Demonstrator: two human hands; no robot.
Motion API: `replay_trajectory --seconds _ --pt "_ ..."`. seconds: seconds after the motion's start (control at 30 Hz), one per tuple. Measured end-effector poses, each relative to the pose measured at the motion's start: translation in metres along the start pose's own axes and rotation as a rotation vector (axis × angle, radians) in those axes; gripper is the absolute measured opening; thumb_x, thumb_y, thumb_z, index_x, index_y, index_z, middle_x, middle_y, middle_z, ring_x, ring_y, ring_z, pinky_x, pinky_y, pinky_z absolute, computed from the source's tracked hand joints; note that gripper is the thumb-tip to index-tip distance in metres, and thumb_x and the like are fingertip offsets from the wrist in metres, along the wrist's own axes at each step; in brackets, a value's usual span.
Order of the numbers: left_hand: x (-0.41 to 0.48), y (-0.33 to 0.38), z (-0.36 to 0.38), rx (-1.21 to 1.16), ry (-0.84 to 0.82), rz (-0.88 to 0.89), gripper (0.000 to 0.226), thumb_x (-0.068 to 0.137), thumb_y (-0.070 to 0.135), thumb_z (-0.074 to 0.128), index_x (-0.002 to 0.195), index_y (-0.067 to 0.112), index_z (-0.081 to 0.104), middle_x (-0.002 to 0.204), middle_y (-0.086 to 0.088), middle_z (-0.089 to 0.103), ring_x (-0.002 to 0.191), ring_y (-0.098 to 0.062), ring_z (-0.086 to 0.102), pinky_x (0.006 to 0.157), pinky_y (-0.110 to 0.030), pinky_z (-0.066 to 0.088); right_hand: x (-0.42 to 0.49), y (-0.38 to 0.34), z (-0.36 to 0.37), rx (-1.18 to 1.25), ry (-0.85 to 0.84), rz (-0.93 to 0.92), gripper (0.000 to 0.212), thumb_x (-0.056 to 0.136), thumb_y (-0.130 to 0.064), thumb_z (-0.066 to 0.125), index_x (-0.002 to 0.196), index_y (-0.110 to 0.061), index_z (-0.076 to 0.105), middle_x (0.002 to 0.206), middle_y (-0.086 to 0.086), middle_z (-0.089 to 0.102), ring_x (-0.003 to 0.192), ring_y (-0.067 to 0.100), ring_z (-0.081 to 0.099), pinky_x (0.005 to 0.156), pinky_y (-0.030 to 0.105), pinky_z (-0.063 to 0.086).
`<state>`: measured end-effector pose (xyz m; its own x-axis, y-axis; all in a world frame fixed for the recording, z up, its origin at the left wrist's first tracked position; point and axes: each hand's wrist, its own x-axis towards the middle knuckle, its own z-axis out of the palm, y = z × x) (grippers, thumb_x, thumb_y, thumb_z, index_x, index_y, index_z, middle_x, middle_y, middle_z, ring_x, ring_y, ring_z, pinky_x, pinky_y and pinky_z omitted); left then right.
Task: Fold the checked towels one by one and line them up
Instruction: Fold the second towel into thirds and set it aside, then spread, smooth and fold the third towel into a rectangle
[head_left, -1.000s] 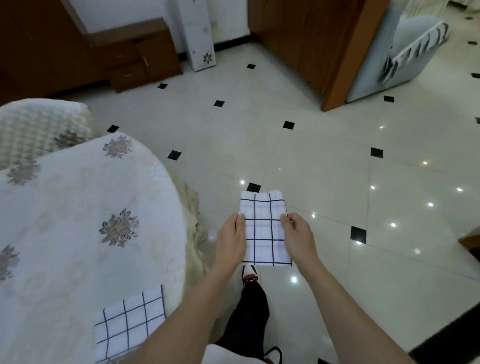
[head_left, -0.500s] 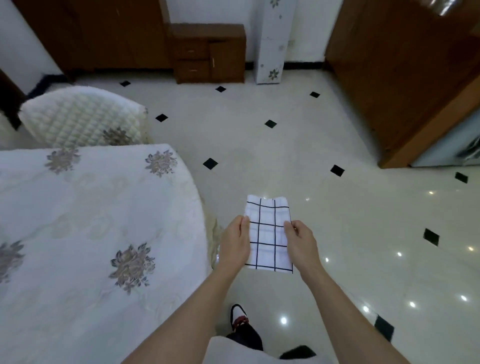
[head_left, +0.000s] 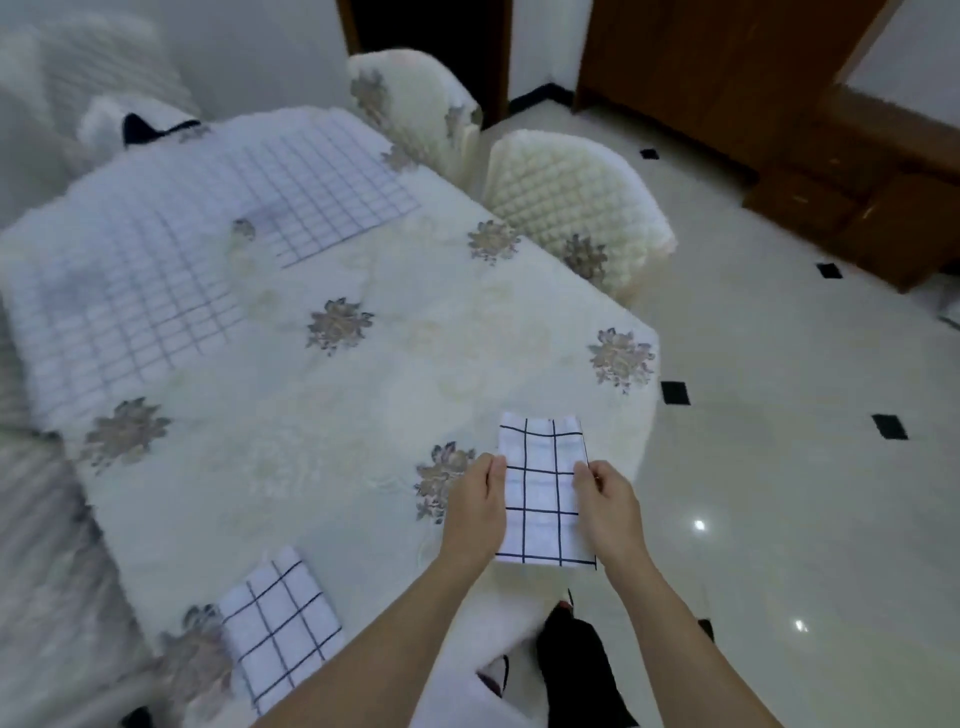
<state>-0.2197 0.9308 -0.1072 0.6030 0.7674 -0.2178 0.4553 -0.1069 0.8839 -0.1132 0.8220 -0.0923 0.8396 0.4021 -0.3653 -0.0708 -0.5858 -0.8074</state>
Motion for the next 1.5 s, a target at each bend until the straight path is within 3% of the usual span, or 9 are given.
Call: replay_trajectory --seconds 0.33,0.47,0.53,0.7,0.93,1.23,1.5 --pt "-0.031 -0.043 -0.049 -0.105 0.571 -0.392 0.031 0.103 0.032 0.049 0.075 0.018 0.049 0.064 0.008 0.044 0.058 -0.006 0.037 0.057 -0.023 0.032 0.037 -0.042 0.089 -0.311 -0.619 -0.258 0.028 0.103 -0.029 0.047 0.082 -0.012 0.057 0.077 0.002 0.060 0.071 0.014 0.052 0.062 0.027 0.038" --pt "-0.050 -0.068 -0.050 -0.114 0.686 -0.527 0.025 0.102 0.029 0.052 0.085 0.012 0.058 0.069 0.003 0.055 0.063 -0.011 0.047 0.057 -0.019 0.036 0.029 -0.035 0.114 -0.444 -0.758 -0.331 0.031 0.101 -0.026 0.050 0.071 -0.018 0.047 0.070 -0.002 0.055 0.067 0.014 0.051 0.061 0.027 0.038" --pt "-0.057 -0.081 -0.047 -0.089 0.700 -0.584 0.025 0.103 0.028 0.051 0.084 0.012 0.058 0.069 0.003 0.056 0.064 -0.013 0.049 0.056 -0.017 0.036 0.027 -0.025 0.125 -0.545 -0.810 -0.364 0.030 0.098 -0.026 0.050 0.072 -0.012 0.050 0.070 0.006 0.059 0.067 0.018 0.054 0.062 0.031 0.041" --pt "-0.064 -0.100 -0.045 -0.035 0.757 -0.671 0.022 0.102 0.024 0.054 0.082 0.016 0.057 0.071 0.007 0.058 0.068 -0.012 0.053 0.055 -0.013 0.035 0.024 -0.014 0.140 -0.729 -0.789 -0.448 0.034 0.097 -0.030 0.052 0.066 -0.015 0.049 0.065 0.003 0.058 0.064 0.017 0.054 0.054 0.031 0.034" --pt "-0.069 -0.107 -0.046 0.064 0.752 -0.620 0.020 0.100 0.023 0.056 0.081 0.017 0.054 0.076 0.001 0.060 0.073 -0.017 0.057 0.063 -0.029 0.044 0.013 -0.015 0.149 -0.874 -0.747 -0.525 0.036 0.098 -0.035 0.045 0.064 -0.024 0.042 0.067 -0.002 0.054 0.068 0.022 0.054 0.058 0.033 0.036" --pt "-0.058 -0.115 -0.068 0.124 0.716 -0.531 0.014 0.100 0.024 0.057 0.099 0.012 0.065 0.091 -0.002 0.066 0.084 -0.017 0.060 0.074 -0.029 0.050 0.008 -0.013 0.153 -0.848 -0.701 -0.441 0.034 0.096 -0.033 0.046 0.064 -0.021 0.042 0.064 -0.003 0.051 0.062 0.016 0.050 0.053 0.031 0.032" --pt "-0.068 -0.105 -0.084 0.257 0.679 -0.459 0.019 0.099 0.016 0.055 0.116 0.010 0.061 0.112 -0.005 0.055 0.095 -0.021 0.057 0.077 -0.030 0.046 0.011 -0.025 0.141 -0.906 -0.578 -0.504 0.026 0.096 -0.040 0.043 0.082 -0.021 0.054 0.083 -0.003 0.063 0.076 0.019 0.057 0.067 0.034 0.047"
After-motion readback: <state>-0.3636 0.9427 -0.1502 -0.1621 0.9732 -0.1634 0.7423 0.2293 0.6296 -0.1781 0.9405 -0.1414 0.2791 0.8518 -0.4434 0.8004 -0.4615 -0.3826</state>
